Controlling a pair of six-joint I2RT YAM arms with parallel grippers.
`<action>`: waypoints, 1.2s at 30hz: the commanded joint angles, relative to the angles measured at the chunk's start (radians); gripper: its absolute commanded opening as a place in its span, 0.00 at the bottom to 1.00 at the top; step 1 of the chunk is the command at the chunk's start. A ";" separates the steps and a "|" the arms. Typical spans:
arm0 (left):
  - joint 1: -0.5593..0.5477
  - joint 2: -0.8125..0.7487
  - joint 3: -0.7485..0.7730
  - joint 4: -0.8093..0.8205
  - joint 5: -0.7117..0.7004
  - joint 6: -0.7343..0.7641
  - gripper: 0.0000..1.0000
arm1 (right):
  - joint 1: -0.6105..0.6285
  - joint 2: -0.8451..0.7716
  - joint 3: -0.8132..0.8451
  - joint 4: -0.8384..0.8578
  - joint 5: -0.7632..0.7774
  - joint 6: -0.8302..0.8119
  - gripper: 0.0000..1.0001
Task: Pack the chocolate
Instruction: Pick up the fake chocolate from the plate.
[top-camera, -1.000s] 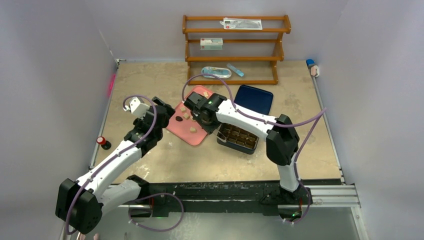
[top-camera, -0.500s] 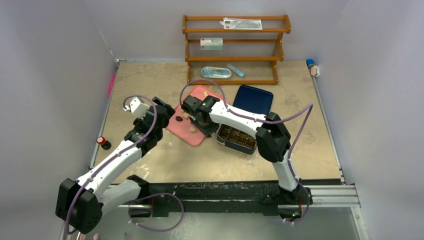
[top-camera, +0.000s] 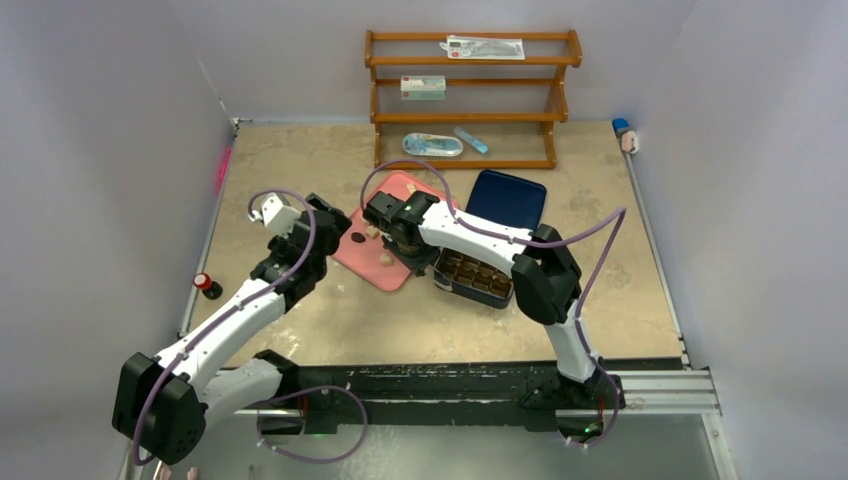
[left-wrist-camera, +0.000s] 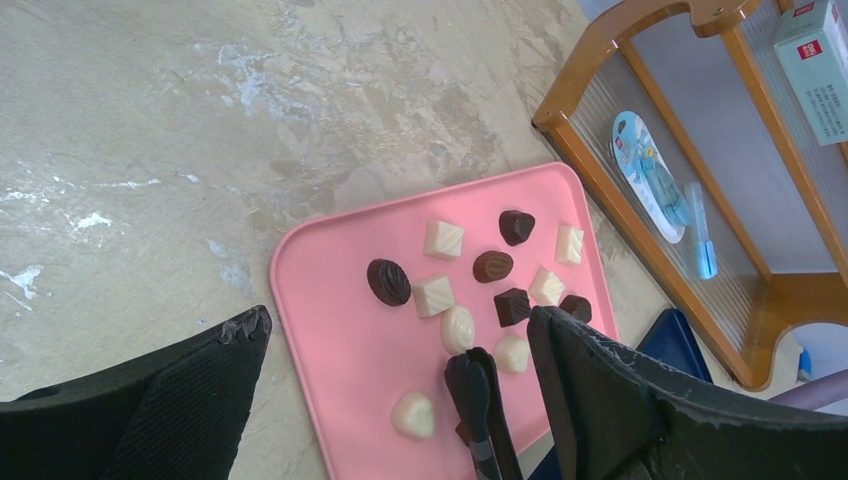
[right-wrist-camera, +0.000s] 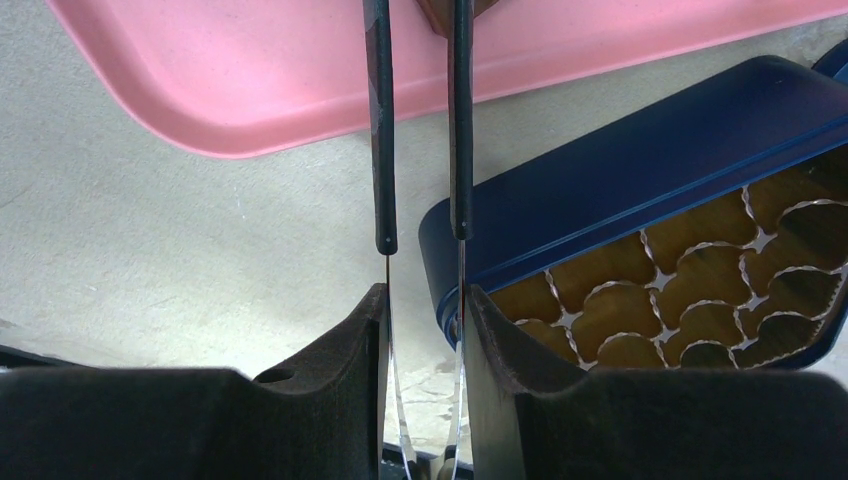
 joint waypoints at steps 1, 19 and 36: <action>-0.003 0.004 0.019 0.035 0.002 -0.007 1.00 | 0.000 -0.017 0.019 -0.032 0.013 -0.012 0.31; -0.003 -0.006 0.025 0.018 -0.024 -0.001 1.00 | -0.040 0.005 0.045 -0.002 -0.018 -0.017 0.37; -0.002 -0.037 0.022 0.014 -0.062 0.029 1.00 | -0.063 0.089 0.129 -0.020 -0.041 -0.035 0.38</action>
